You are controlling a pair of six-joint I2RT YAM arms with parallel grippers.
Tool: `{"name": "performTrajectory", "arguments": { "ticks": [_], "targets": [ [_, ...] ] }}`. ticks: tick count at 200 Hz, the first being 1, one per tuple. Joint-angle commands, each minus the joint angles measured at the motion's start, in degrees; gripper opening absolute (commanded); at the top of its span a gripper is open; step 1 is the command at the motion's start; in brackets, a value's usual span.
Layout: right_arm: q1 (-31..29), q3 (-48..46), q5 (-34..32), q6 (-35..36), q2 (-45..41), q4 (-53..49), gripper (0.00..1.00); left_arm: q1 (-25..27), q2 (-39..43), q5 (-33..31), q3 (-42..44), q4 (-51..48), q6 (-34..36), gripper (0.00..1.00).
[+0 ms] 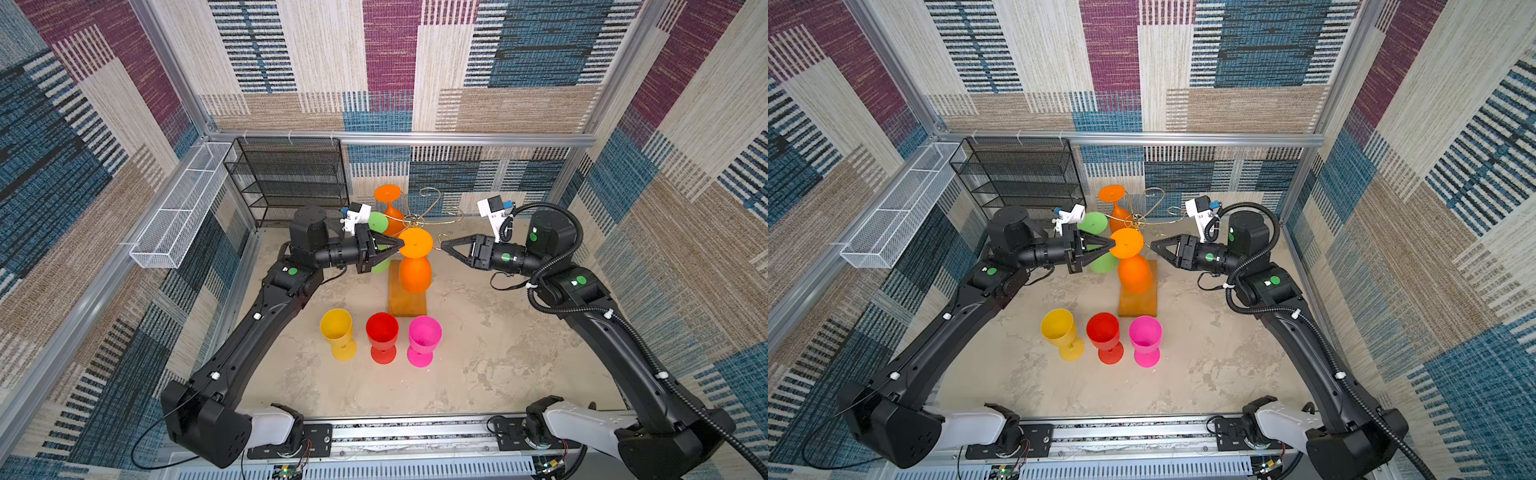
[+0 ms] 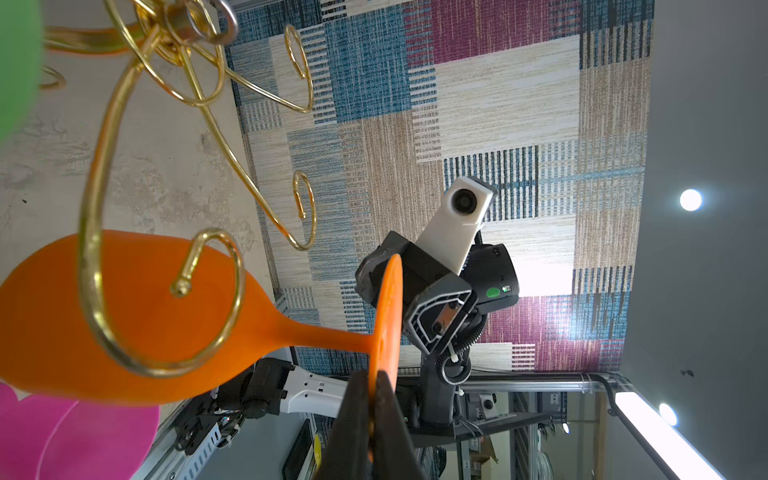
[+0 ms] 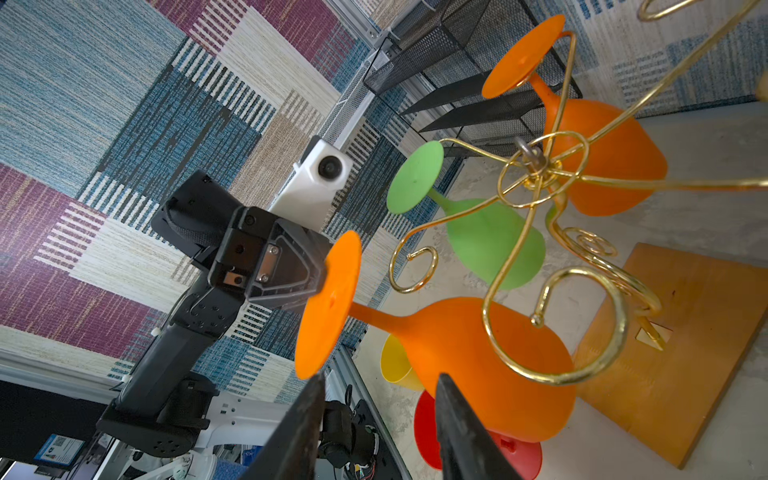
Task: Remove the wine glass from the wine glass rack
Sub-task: 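Lift the orange glass off the rack with the left gripper while the right approaches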
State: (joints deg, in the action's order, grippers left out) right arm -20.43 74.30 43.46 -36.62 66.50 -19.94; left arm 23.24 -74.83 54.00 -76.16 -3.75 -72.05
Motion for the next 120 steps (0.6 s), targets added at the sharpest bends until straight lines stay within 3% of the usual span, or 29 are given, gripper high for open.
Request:
{"name": "performTrajectory", "arguments": {
  "ticks": [1,48,92,120],
  "targets": [
    [0.37,0.91,-0.37,-0.56,-0.82,2.15,0.46,-0.04,3.55,1.62,0.4,1.07,-1.36,0.0],
    [0.78,0.6,-0.31,-1.69,-0.93,5.32,0.47,-0.04,9.57,4.6,-1.06,7.64,-8.2,0.0],
    [1.1,0.66,-1.92,-2.01,-1.28,7.58,0.48,-0.22,10.34,6.2,-6.07,12.8,-9.86,0.0],
    [1.35,-1.71,-3.28,-2.26,-4.03,12.58,0.5,-0.81,10.19,3.71,-8.06,17.74,-9.24,0.0]
  ]
}}
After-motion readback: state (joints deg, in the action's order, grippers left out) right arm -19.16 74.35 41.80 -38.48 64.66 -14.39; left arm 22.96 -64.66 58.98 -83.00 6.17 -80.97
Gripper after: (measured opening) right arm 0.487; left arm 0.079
